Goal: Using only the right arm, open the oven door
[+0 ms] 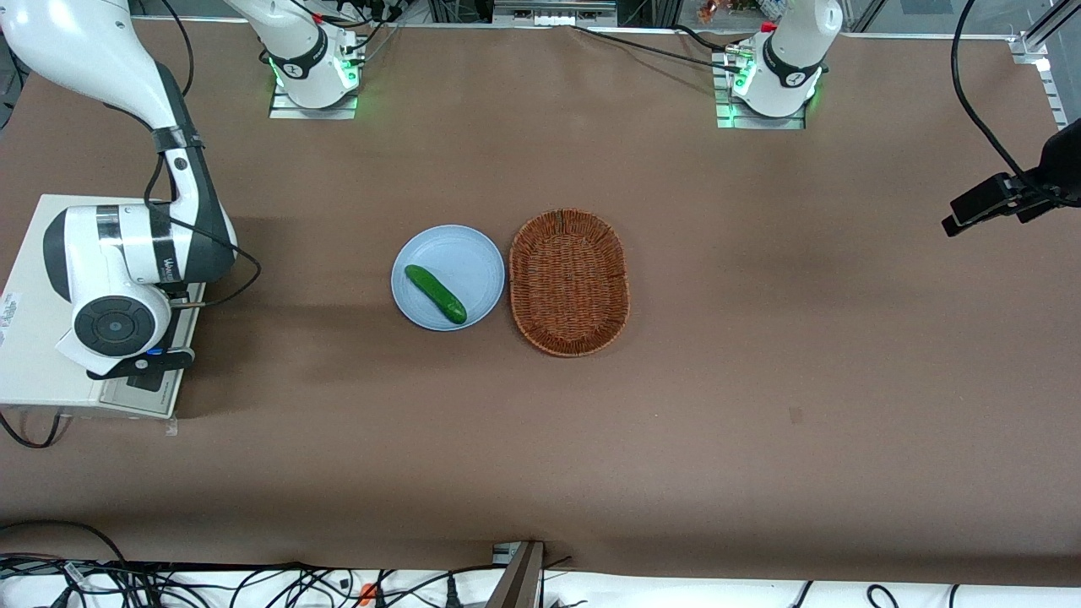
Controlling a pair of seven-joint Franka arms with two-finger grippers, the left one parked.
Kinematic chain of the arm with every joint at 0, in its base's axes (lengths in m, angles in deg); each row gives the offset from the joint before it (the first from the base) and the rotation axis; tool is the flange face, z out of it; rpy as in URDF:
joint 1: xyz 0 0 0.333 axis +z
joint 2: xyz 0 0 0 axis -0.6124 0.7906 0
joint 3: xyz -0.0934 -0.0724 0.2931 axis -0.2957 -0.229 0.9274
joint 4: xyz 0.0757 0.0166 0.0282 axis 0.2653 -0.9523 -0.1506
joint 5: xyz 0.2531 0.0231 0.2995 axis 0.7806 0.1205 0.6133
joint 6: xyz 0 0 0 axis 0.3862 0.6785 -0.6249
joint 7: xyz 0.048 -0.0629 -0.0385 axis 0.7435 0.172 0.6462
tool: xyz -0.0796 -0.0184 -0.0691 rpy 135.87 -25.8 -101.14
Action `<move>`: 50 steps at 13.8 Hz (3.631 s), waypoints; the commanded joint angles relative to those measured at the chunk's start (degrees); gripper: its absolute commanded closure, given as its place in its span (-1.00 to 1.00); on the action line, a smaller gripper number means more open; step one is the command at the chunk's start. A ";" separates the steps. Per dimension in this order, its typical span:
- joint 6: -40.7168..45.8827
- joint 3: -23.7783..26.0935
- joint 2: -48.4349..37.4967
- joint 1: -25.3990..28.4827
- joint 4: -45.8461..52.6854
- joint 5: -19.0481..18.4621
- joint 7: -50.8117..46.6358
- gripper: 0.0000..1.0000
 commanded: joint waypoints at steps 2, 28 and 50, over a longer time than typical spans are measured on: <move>-3.95 0.28 3.62 -0.49 1.14 1.51 -0.63 1.00; -14.85 0.63 11.71 -0.05 1.14 7.74 -6.16 1.00; -17.14 2.65 13.83 2.23 2.01 22.86 -7.57 1.00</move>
